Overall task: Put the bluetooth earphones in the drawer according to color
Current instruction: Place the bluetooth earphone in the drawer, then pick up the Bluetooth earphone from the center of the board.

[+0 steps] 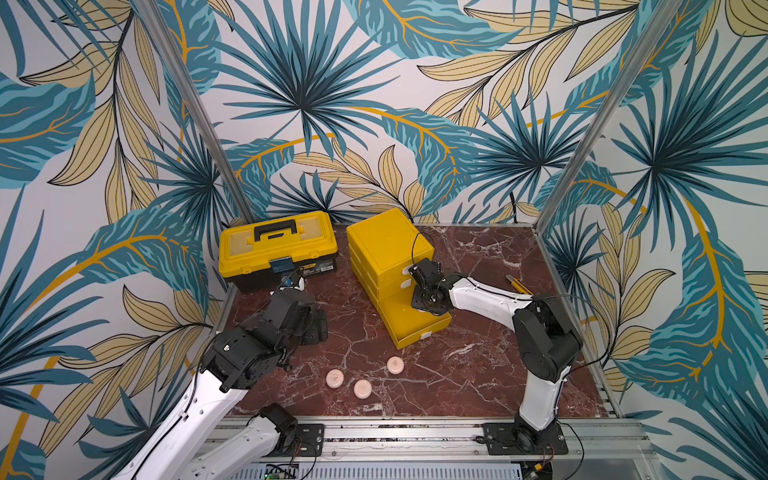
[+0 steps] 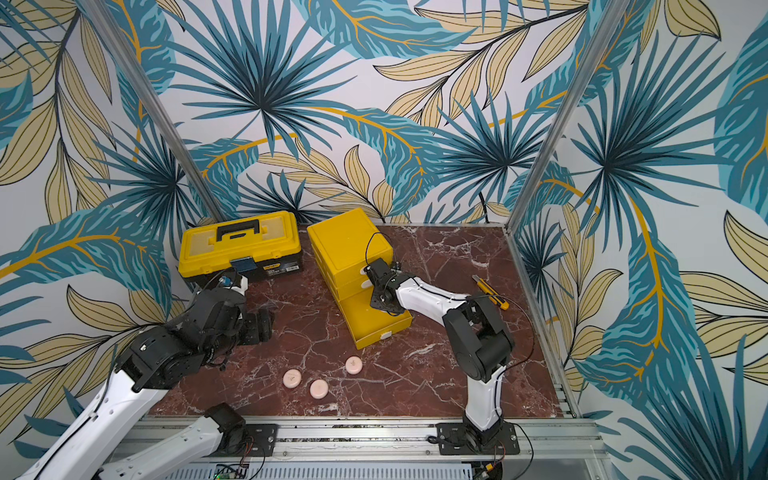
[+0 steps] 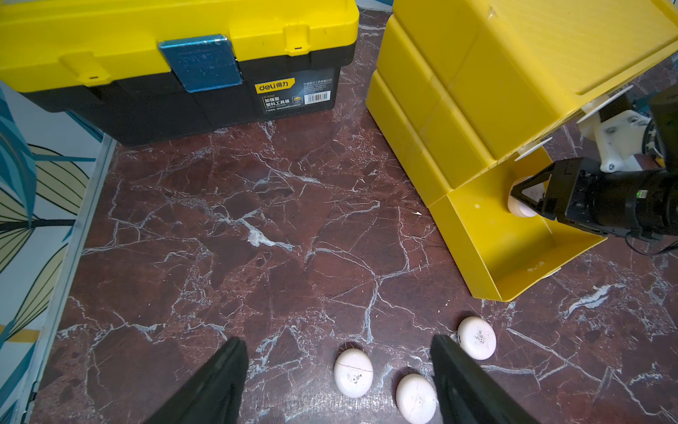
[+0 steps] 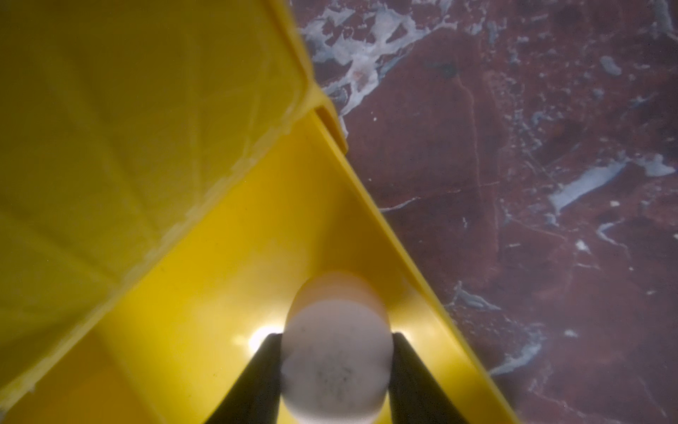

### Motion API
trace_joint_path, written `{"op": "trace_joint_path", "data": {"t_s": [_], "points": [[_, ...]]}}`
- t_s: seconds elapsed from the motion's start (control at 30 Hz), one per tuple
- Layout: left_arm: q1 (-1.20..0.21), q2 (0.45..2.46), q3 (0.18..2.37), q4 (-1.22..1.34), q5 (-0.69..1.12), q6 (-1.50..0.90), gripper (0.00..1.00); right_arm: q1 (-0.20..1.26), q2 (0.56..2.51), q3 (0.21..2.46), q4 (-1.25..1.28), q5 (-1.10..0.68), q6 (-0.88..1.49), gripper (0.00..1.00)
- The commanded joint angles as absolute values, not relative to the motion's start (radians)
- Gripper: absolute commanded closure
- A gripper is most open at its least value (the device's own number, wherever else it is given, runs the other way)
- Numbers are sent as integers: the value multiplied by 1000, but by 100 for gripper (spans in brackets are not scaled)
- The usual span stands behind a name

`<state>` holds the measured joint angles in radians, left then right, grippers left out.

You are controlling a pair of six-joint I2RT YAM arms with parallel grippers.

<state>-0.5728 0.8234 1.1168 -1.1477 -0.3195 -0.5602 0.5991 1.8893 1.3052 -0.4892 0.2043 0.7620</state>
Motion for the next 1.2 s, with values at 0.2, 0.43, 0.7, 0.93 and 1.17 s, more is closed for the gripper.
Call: {"op": "trace_joint_path", "data": {"t_s": [0.2,0.43,0.7,0.93,1.17], "points": [[-567,805,1093,-1178,-322,-572,16,597,1827,1280,-502,188,754,43],[-566,840,1009,-1144,-216,-598,16,600,1595,1220,-518,249,744,42],[-622,926,787,-1008,-91,-744,15,601,1328,1188,-629,341,714,39],[-695,982,629,-907,-77,-855,12,601,1239,1162,-676,343,722,39],[-716,1083,591,-801,-90,-853,12,600,1221,1142,-687,343,720,38]]}}
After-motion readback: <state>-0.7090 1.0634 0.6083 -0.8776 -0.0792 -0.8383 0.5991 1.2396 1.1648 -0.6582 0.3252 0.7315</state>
